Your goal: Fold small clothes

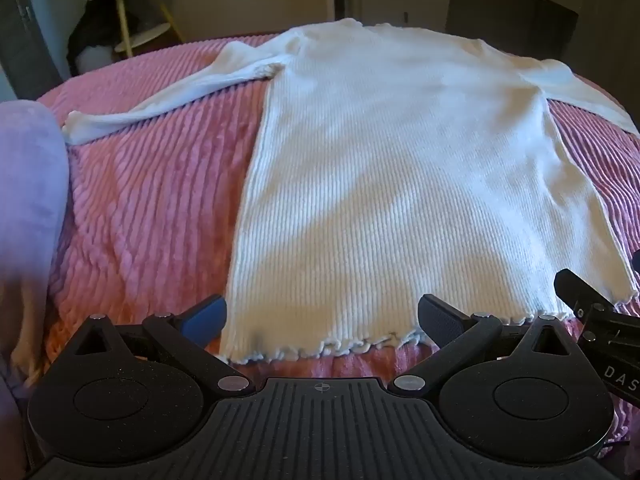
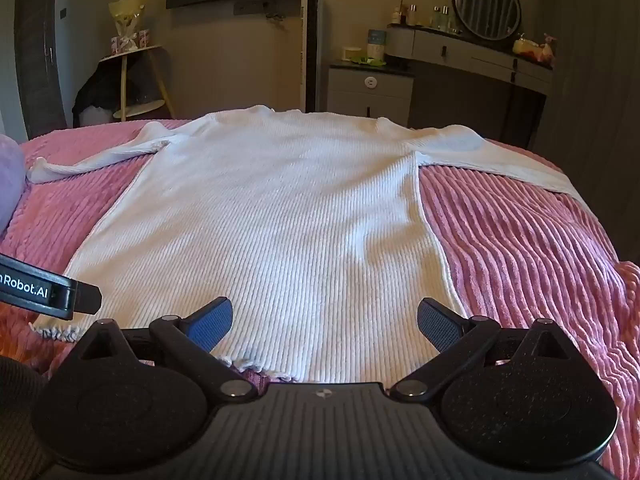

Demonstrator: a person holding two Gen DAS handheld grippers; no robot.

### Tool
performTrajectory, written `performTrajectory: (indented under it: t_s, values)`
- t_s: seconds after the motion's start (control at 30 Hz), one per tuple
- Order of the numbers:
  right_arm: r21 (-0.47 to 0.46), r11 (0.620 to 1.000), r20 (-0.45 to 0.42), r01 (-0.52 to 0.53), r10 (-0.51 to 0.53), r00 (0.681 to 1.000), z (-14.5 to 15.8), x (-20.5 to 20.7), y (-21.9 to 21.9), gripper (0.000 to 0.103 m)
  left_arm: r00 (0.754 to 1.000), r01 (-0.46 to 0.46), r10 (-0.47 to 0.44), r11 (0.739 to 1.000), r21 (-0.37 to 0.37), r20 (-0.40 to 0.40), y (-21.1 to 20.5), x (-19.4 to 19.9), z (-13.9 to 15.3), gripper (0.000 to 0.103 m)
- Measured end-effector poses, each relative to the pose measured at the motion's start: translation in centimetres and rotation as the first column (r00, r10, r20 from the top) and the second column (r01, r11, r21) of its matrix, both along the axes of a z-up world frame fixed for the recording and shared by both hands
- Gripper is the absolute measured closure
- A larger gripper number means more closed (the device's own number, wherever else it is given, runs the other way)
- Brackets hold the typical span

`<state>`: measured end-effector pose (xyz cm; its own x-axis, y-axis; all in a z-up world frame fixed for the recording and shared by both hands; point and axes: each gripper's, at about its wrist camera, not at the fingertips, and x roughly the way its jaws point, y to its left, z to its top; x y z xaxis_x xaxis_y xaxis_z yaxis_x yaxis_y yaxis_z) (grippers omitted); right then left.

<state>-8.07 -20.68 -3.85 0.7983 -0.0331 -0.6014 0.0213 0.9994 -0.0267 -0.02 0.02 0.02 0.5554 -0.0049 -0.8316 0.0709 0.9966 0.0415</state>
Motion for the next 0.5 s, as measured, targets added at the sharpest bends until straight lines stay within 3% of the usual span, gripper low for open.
performTrajectory:
  t_s: [0.5]
  values:
    - [-0.001, 1.000, -0.002, 0.002, -0.002, 1.000, -0.02, 0.03, -0.09, 0.004, 1.000, -0.001, 0.001, 1.000, 0.011, -0.001, -0.07, -0.12, 0.14, 0.000]
